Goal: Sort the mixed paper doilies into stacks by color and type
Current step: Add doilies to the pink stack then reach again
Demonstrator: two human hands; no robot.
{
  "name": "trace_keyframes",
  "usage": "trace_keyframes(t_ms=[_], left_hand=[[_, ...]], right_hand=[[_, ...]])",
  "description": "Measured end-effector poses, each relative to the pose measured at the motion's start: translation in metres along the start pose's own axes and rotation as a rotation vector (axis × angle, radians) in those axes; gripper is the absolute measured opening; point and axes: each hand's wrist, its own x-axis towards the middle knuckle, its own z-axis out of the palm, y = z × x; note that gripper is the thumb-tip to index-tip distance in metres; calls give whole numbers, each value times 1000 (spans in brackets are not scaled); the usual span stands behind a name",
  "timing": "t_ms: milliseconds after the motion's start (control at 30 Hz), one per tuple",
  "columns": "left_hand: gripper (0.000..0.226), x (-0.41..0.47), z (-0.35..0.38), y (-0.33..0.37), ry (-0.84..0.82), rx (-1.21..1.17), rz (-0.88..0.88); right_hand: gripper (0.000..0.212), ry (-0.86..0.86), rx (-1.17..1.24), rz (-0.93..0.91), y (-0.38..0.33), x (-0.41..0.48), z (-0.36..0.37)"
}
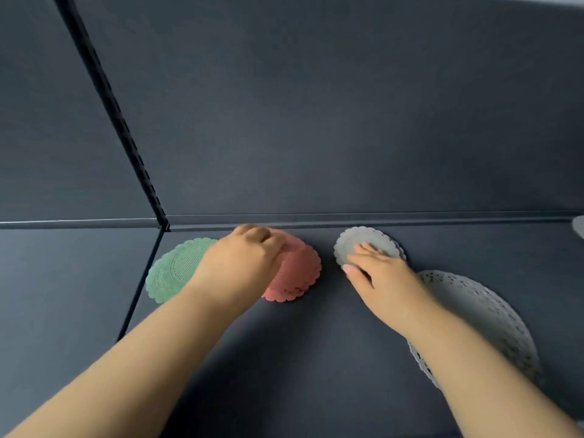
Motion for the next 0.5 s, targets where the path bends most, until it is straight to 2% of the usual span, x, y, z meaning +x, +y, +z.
trace_keyframes(t_ms=[67, 100, 267, 500], left_hand=[[30, -8, 20, 3, -157, 161, -18], [30, -11, 26, 3, -183, 181, -14], [29, -15, 24, -8, -89, 157, 75], [46, -31, 2, -1, -38, 42, 110]], right_hand=[[22, 45, 48, 16, -15, -6, 3], [21, 60, 68, 18, -23, -9, 5], [22, 79, 83, -52, -55, -6, 9], [34, 78, 54, -133, -82, -8, 8]])
